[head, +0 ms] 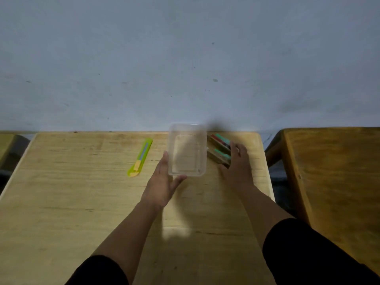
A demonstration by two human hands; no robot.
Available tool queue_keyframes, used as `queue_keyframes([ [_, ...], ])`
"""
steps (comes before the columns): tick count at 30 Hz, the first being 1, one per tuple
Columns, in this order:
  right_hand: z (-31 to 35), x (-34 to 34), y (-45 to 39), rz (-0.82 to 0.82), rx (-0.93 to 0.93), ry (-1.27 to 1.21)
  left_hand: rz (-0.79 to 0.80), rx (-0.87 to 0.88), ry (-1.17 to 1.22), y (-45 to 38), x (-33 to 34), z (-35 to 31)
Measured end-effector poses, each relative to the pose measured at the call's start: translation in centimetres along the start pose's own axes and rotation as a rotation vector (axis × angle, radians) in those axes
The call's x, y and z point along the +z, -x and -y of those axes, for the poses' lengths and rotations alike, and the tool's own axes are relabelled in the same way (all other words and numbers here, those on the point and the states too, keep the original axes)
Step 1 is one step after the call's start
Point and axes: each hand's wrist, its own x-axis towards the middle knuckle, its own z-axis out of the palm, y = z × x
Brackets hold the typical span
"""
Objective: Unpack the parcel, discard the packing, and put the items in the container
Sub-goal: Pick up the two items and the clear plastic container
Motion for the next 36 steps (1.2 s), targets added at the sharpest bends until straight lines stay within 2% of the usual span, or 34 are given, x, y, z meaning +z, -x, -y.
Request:
queue_keyframes([
  [4,-0.1,-0.2,-0.2,0.02,0.013,-0.047,0.007,-0.009,0.02,0.2,0.1,0.0],
  [13,-0.8,-0.3,1.7,-0.044,0.041,-0.126,0.027,-0.03,0.004,0.1,0.1,0.0],
  [17,-0.3,-1.1,3.0,-0.17,0.106,-0.179,0.046,-0.059,0.008,-0.1,-0.2,-0.3],
  [20,0.6,-1.8,4.0,-0.306,0.08,-0.153,0.078,-0.058,0.02,-0.2,-0.6,-0.5],
  [22,1.5,-2.1,4.5,-0.337,0.07,-0.169,0.094,-0.039,0.049,-0.2,-1.0,-0.6],
  [29,6.8,0.2,4.8,-0.339,-0.002,-0.187,0.133,-0.059,0.088,-0.4,-1.1,-0.3],
  [36,10.3,3.4,4.0,-0.237,0.099,-0.251,0.152,-0.014,0.086,-0.6,-1.0,0.9],
])
